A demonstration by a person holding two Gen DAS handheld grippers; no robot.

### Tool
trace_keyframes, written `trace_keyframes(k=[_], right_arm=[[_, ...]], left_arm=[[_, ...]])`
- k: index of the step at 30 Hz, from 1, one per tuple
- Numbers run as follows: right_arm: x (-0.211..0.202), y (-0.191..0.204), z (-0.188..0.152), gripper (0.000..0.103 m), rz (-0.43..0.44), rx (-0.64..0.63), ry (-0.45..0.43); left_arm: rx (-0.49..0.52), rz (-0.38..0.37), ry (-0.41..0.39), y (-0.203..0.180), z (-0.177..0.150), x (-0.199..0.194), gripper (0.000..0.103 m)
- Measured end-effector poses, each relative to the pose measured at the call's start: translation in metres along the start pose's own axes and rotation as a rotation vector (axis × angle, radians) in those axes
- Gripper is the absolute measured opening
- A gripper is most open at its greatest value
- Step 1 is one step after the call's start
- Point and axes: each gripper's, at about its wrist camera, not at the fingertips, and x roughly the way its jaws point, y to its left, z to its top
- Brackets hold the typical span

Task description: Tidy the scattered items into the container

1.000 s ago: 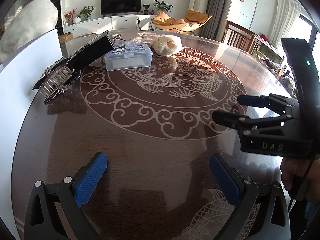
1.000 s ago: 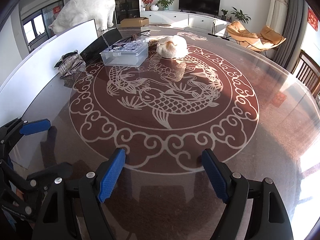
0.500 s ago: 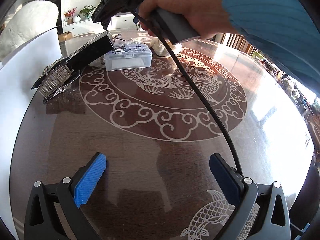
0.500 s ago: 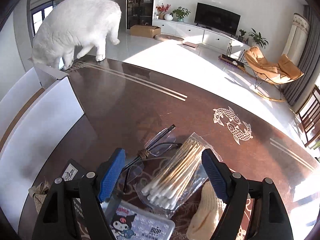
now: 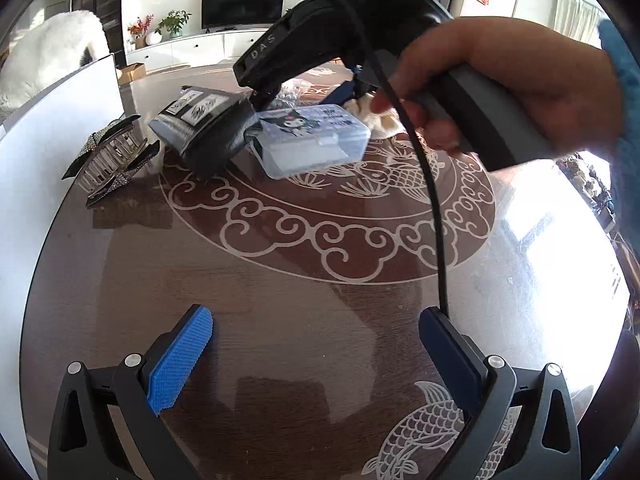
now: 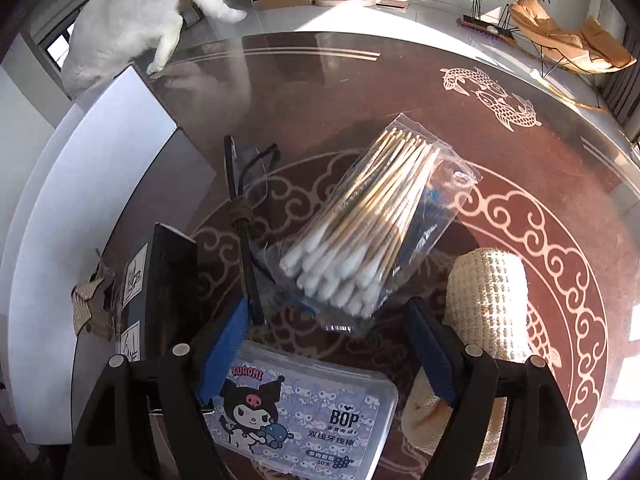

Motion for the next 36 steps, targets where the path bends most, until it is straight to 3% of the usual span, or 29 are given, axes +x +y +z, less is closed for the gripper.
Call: trace_keyframes(k=[2,3,8,10,16,24,27,36], right_arm=[[-0.011,0.002,-0.029,0.080,0.003,-0.020,0.045],[-0.020,0.002,-0.043,0.080,0.006,-0.018,0.027],[-0.087,-0.020,-0.120,0.080,-0.017,0.083,-0.246],[-0.101,-0.034,-0.155,0.080,-0.045,0.143,-0.314],[-0.089,-0.052,-0.234,0.080,-0.111,0.246,-0.265],[-0.084,-0.026,-0.255,0.080,-0.247,0.136,-0.290],[-0.083,-0.023,-0.263,0.081,-0.246,0.139,-0.341],[-0.084,-0.023,-0.264,0.081,-0.252,0.139,-0.346]], left_arm=[[-0.005,-0.007,-0.003,0.001,0.000,-0.001,0.103],[-0.008,-0.010,-0.004,0.002,0.000,-0.001,0.103],[-0.018,-0.022,-0.012,0.004,-0.002,-0.002,0.103],[-0.024,-0.030,-0.015,0.006,-0.003,-0.003,0.103],[-0.032,-0.038,-0.020,0.005,-0.004,-0.004,0.103],[-0.058,-0.070,-0.035,0.009,-0.004,-0.005,0.103],[-0.062,-0.075,-0.038,0.009,-0.004,-0.005,0.103],[-0.017,-0.017,-0.013,-0.001,-0.003,-0.001,0.103]])
